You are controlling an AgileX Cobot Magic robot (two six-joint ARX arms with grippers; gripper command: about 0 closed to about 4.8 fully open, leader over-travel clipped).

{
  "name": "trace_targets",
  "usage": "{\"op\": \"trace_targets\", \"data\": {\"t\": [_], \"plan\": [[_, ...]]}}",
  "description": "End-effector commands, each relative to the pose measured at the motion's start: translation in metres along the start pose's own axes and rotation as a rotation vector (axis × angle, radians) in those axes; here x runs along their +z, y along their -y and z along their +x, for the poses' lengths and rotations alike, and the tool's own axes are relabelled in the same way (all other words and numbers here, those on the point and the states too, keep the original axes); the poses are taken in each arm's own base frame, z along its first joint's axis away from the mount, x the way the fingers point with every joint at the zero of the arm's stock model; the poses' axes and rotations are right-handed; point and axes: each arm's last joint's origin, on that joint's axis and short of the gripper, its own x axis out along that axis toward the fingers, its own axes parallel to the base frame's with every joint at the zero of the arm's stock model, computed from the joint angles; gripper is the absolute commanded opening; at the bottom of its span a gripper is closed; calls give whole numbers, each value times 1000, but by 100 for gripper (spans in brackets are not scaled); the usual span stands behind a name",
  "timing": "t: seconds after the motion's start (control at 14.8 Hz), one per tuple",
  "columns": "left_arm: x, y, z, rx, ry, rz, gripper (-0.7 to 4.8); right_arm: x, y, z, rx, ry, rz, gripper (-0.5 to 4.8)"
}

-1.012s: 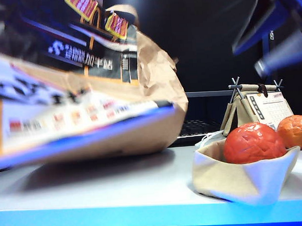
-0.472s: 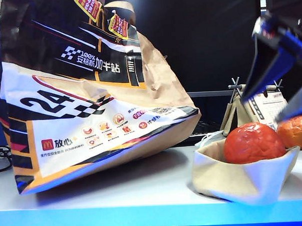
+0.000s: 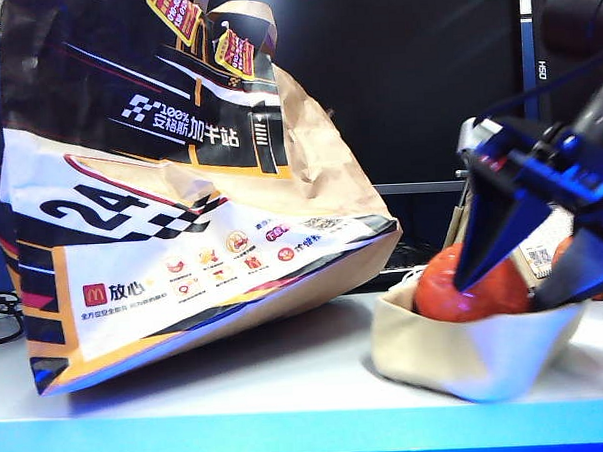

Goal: Open the paper bag and put two oranges into the paper bag.

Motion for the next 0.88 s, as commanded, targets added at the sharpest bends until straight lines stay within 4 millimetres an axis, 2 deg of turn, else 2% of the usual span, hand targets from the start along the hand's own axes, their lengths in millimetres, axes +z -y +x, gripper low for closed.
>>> {"op": "trace_targets", "data": {"t": [0.07,0.27,0.47,0.54,0.67,0.88], "plan": [[-1,2,-2,-10,-11,-5,-5,5,2,9,8,24,5,369],[-4,2,-2,-14,-30,-17,-6,10,1,13,73,52,3,370],[-3,2,-2,-12,-25,2,-5,14,0,13,91,90,5,434],[-3,2,-2,-12,-25,6,-5,15,0,13,93,100,1,441],[-3,2,-2,-13,-27,5,-5,23,-1,12,105,170,20,441],[-3,2,-2,-13,-28,4,-5,21,2,20,103,142,35,441]]}}
